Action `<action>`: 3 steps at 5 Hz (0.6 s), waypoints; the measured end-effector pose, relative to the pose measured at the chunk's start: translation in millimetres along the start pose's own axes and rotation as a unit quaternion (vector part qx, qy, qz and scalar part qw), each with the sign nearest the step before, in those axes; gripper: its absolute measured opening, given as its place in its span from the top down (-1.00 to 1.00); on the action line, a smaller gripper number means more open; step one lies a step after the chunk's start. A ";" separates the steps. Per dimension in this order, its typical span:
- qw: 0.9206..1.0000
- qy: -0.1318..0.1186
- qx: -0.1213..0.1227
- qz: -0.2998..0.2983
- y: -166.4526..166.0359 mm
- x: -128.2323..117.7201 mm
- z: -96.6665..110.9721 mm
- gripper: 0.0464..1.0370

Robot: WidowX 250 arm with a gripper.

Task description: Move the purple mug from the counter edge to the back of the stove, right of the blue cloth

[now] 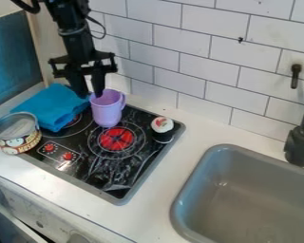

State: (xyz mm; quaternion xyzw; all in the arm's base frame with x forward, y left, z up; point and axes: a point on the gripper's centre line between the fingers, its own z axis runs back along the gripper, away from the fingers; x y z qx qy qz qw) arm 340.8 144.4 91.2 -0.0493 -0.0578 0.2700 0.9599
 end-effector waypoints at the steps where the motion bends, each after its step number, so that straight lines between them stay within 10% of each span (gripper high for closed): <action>1: 1.000 -0.007 -0.003 -0.009 -1.3 -8.8 7.3 -0.71; 3: 0.989 -0.018 0.015 -0.147 -46.6 -61.7 30.9 -0.94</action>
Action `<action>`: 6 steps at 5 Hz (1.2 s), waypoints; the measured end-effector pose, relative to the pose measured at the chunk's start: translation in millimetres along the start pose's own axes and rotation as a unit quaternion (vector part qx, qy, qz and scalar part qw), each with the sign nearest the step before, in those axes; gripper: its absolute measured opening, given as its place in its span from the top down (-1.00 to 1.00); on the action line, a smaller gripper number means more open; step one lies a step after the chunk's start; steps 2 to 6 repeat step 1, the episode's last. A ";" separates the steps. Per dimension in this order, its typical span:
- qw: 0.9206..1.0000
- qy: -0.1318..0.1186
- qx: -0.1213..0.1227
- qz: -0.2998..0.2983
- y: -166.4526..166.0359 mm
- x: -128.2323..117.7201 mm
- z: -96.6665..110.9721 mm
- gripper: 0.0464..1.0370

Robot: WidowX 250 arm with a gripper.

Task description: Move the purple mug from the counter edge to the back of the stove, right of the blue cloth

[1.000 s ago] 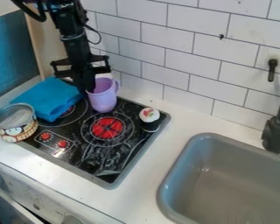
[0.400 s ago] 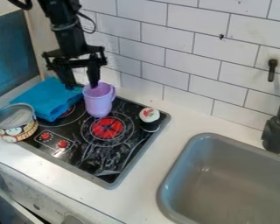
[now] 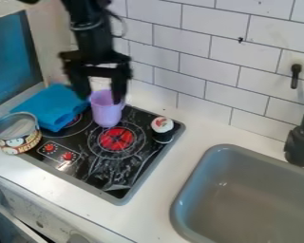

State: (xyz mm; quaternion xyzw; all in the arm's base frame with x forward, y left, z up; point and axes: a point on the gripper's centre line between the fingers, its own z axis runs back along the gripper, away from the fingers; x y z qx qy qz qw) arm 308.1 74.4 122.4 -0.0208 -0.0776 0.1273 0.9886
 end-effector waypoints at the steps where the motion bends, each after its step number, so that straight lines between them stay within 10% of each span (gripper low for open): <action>1: 0.997 -0.006 -0.008 -0.072 -37.4 -14.3 7.7 -0.93; 6: 0.997 -0.006 -0.008 -0.072 -37.4 -14.3 7.7 -0.93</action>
